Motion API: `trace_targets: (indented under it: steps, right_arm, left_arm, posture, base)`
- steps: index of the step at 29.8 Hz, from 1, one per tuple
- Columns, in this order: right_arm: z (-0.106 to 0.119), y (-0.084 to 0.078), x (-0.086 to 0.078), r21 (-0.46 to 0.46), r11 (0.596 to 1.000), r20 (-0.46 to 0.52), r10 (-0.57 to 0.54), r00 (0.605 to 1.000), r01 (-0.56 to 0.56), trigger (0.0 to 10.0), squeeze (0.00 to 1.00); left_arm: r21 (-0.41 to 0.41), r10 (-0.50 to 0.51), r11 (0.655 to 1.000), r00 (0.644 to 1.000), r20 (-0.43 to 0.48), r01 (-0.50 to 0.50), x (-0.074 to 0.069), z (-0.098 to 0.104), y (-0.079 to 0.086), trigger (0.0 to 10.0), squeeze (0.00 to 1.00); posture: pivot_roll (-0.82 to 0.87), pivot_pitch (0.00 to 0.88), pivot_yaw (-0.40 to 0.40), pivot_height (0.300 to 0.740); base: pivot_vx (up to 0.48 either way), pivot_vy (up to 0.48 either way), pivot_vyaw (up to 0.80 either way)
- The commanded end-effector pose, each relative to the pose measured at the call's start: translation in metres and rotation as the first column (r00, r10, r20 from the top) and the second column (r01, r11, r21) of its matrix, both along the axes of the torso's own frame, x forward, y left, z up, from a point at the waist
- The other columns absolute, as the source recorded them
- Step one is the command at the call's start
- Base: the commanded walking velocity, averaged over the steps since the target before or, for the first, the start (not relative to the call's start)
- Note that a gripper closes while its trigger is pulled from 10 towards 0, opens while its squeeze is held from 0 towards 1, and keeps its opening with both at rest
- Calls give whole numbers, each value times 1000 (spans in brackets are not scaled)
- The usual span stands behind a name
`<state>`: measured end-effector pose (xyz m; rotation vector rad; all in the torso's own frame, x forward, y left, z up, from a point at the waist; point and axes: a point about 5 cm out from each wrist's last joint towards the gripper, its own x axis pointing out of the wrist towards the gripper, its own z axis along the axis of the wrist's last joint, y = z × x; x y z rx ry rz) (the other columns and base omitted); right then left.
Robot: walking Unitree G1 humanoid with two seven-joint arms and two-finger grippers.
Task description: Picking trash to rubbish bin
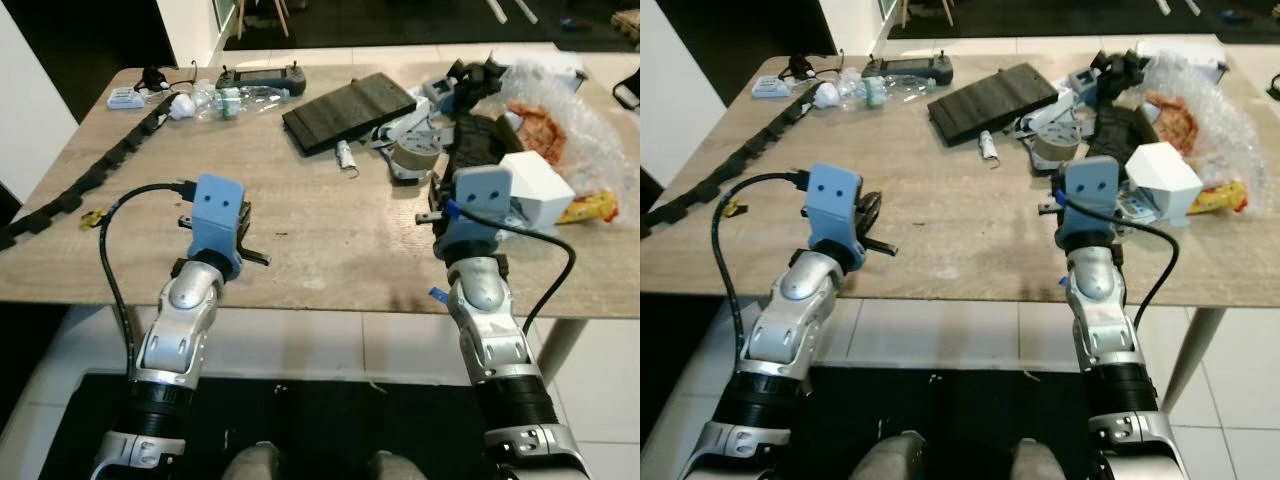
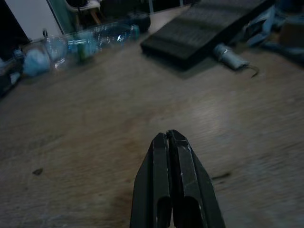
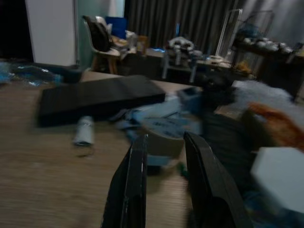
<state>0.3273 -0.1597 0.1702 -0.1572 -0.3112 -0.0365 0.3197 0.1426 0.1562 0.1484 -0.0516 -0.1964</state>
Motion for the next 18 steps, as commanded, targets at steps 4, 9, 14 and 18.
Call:
trace_targets:
  steps: [4, 9, 14, 18]
  right_arm:
    - [-2, 4, -1, -15, 1000, -10, 13, 1000, -13, 10000, 0]
    - [-3, 3, -1, -6, 1000, -14, 12, 1000, -13, 10000, 0]
    - [-3, 3, -1, 1, 1000, -16, 15, 1000, -15, 10000, 0]
    - [-3, 4, -1, 0, 1000, -17, 19, 1000, -19, 10000, 0]
  left_arm:
    - [5, 12, 1000, 1000, -16, -12, 0, -3, 4, 10000, 0]
    - [5, 11, 1000, 1000, -16, -11, 0, -3, 4, 10000, 0]
    - [5, 13, 1000, 1000, -15, -13, 0, -3, 5, 10000, 0]
    - [4, 13, 1000, 1000, -14, -13, 0, -3, 5, 10000, 0]
  posture:
    - [12, 87, 33, 740]
    - [12, 88, 33, 740]
    - [11, 87, 33, 740]
    - [13, 90, 32, 740]
  base:
    - [263, 0, 0]
    - [262, 0, 0]
    - [268, 0, 0]
    - [268, 0, 0]
